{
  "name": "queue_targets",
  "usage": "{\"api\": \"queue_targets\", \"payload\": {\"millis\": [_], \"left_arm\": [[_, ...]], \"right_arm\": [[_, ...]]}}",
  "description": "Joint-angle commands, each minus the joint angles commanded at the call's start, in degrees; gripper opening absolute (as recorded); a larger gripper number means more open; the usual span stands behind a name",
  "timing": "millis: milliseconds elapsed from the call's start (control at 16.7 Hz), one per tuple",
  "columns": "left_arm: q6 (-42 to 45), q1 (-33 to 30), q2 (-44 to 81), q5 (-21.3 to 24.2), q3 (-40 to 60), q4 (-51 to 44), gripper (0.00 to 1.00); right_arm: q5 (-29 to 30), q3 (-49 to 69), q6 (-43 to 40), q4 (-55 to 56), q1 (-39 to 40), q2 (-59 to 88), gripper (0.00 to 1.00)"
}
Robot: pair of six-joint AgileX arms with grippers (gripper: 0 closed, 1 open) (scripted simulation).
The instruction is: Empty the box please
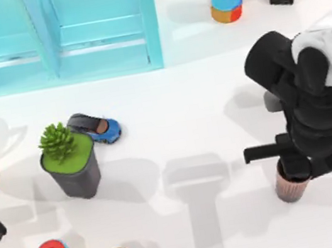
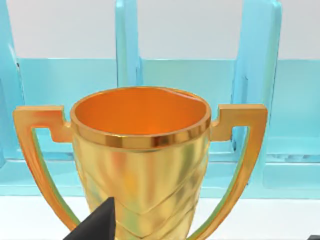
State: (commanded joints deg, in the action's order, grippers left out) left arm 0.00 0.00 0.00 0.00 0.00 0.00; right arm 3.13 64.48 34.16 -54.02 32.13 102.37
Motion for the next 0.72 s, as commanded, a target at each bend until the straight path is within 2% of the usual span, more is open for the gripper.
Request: {"api": "queue_targets", "payload": {"millis": [720], "left_arm": [[0.0,0.0,0.0,0.0,0.0,0.0,1.0]], "right_arm": [[0.0,0.0,0.0,0.0,0.0,0.0,0.9]]}}
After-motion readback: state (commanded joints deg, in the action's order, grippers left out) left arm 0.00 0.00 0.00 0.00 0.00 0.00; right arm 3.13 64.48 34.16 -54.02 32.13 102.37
